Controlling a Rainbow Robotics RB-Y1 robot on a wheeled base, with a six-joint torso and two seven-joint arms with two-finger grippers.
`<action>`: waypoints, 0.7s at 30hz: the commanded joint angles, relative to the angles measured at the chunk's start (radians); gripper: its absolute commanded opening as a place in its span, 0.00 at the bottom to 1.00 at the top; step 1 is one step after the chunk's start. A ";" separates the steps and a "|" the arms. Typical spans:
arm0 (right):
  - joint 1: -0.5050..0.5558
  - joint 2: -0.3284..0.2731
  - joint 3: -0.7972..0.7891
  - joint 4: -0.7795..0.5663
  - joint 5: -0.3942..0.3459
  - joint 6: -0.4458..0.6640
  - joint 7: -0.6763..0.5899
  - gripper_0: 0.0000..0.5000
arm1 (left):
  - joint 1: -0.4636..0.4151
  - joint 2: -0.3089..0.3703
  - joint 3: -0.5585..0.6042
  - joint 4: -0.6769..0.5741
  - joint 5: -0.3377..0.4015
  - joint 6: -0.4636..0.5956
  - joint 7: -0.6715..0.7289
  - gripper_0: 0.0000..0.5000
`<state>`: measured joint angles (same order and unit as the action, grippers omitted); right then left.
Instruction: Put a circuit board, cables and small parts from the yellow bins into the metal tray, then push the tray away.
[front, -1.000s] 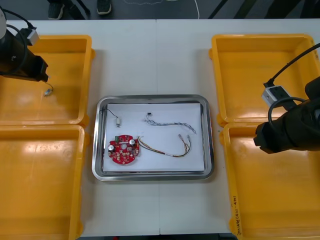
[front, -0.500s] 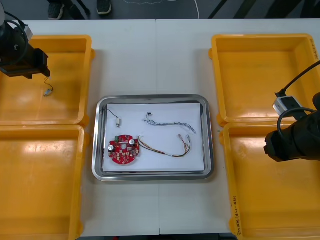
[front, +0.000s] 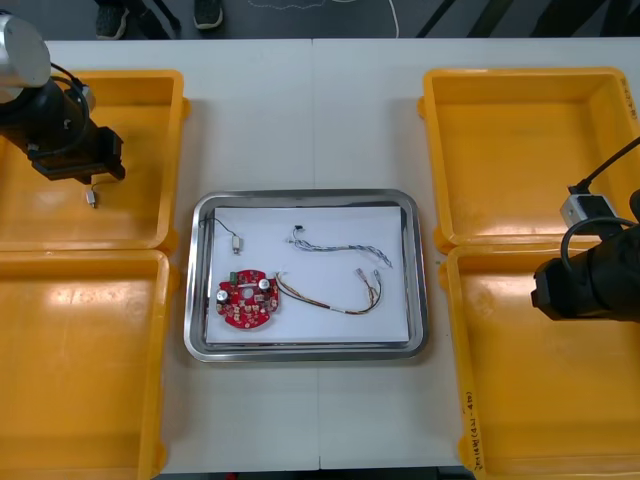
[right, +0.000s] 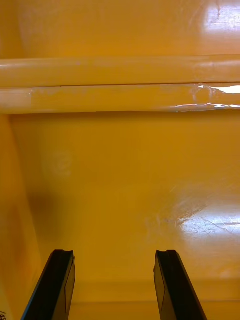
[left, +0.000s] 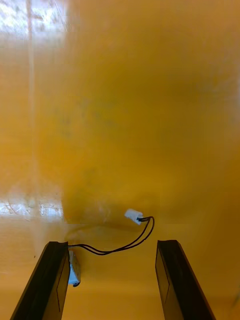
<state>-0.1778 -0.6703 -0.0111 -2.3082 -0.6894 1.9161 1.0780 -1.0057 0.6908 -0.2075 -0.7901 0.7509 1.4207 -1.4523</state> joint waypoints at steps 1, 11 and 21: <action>0.011 0.000 -0.036 -0.016 0.010 0.004 -0.013 0.92 | -0.045 -0.007 -0.023 -0.001 0.004 -0.006 0.079 1.00; 0.012 0.000 -0.036 -0.017 -0.001 0.004 -0.015 0.92 | -0.048 0.036 -0.021 -0.041 0.013 0.066 0.098 1.00; 0.018 0.005 -0.036 -0.016 -0.013 0.004 -0.015 0.92 | -0.027 0.052 -0.019 -0.041 0.016 0.067 0.133 1.00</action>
<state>-0.1754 -0.6702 -0.0192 -2.3080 -0.6922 1.9161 1.0779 -1.0058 0.6919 -0.2306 -0.7987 0.7568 1.4793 -1.4518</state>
